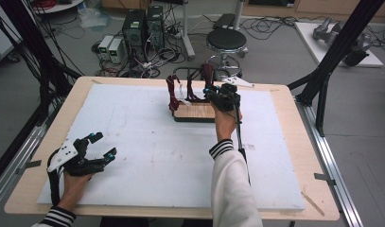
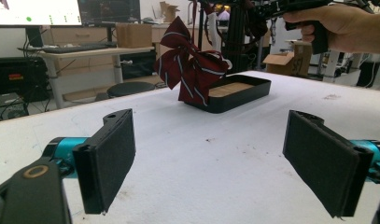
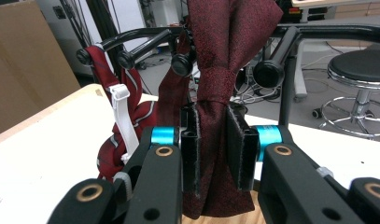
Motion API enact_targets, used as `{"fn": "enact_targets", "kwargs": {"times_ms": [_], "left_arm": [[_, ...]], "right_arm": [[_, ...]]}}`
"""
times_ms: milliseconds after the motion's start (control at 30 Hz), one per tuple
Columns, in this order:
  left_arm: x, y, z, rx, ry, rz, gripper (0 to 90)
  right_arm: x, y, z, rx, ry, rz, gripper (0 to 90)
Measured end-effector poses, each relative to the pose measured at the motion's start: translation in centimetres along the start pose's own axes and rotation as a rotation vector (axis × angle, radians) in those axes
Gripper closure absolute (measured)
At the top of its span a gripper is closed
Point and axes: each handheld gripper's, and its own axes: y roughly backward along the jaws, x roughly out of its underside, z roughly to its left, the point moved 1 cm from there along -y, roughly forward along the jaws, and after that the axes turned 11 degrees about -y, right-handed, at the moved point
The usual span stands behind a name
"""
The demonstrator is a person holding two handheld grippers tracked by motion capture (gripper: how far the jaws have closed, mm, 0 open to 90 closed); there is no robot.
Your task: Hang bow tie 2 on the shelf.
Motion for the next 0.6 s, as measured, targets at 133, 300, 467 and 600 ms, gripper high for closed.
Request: {"fn": "enact_targets", "kwargs": {"times_ms": [133,300,467,600], "left_arm": [[0.0,0.0,0.0,0.0,0.0,0.001,17.3],[0.0,0.0,0.0,0.0,0.0,0.0,17.3],[0.0,0.0,-0.01,0.0,-0.001,0.0,17.3],[-0.01,0.0,-0.03,-0.001,-0.003,0.0,17.3]], "right_arm": [[0.15,-0.23,-0.14,0.01,-0.004,0.01,77.4],[0.3,-0.43,-0.22,0.013,-0.006,0.026,77.5],[0.43,-0.57,-0.43,0.017,-0.02,0.042,77.5],[0.56,-0.69,-0.59,0.018,-0.025,0.065,76.7]]}}
